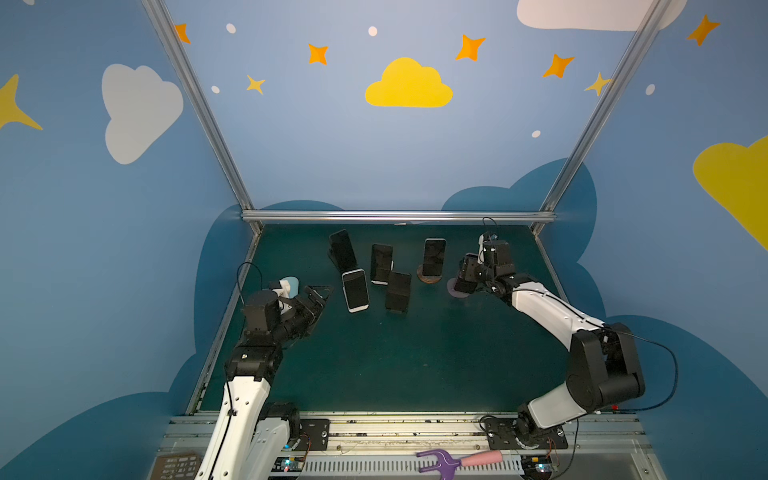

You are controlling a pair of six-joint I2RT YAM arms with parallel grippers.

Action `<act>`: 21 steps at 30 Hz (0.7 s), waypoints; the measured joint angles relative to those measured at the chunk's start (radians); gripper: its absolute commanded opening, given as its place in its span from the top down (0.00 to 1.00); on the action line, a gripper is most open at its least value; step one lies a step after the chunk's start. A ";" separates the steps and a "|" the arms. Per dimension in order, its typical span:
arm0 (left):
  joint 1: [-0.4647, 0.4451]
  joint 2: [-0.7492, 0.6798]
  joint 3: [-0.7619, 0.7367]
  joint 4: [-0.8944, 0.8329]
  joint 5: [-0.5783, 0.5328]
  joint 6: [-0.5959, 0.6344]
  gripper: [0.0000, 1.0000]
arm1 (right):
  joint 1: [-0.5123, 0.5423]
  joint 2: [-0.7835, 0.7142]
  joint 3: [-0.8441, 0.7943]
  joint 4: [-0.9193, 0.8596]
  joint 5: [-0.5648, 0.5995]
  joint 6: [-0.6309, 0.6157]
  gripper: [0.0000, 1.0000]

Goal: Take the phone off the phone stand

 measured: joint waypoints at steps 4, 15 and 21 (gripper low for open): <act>-0.021 0.013 -0.004 0.045 0.002 -0.020 0.00 | 0.001 -0.014 0.000 -0.009 0.000 -0.005 0.40; -0.137 0.051 -0.026 0.127 -0.023 -0.045 0.00 | 0.023 -0.083 -0.021 -0.047 0.003 -0.009 0.42; -0.190 0.039 -0.045 0.136 -0.054 -0.050 0.00 | 0.039 -0.136 -0.039 -0.049 0.003 -0.008 0.43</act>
